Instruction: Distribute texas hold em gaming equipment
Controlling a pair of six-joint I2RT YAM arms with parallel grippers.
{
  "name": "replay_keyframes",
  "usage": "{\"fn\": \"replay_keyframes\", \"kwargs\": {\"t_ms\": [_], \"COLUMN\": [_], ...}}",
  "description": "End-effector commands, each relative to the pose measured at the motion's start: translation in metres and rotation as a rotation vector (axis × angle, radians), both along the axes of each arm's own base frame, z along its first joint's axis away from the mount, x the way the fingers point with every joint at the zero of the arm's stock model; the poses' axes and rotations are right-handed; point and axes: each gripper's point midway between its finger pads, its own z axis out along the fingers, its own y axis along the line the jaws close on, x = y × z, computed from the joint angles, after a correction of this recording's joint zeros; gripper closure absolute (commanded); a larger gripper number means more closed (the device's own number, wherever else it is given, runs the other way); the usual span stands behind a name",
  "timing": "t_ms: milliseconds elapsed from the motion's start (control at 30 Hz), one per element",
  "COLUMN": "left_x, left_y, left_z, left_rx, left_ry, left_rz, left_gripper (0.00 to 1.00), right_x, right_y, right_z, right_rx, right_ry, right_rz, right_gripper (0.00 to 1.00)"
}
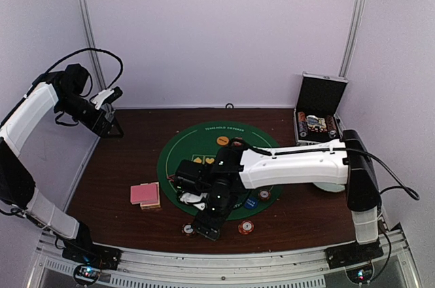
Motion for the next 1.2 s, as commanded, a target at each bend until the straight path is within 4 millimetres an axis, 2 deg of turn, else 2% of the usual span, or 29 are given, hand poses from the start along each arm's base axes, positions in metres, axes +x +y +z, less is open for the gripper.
{"fn": "replay_keyframes", "kwargs": {"t_ms": [0,300,767,1167], "left_x": [-0.003,-0.007,-0.008,-0.009], "left_y": [0.002,0.005,0.006,0.007], "left_z": [0.012,0.01,0.015,0.018], "left_rx": [0.004,0.024,0.031,0.04], "left_ry": [-0.03,-0.031,-0.045,-0.054], "left_rz": [-0.008,-0.013,-0.014,-0.014], "left_gripper": [0.02,0.02,0.03,0.02], "right_x": [-0.01,-0.009,-0.009,-0.013], "right_y": [0.009,0.012,0.013,0.01], "right_z": [-0.003,-0.024,-0.034,-0.044], "right_rx": [0.011,-0.023,-0.021,-0.034], "right_ry": [0.038,0.045,0.048,0.069], "right_rz": [0.06,0.071,0.061,0.057], "right_gripper": [0.07,0.14,0.34,0.39]}}
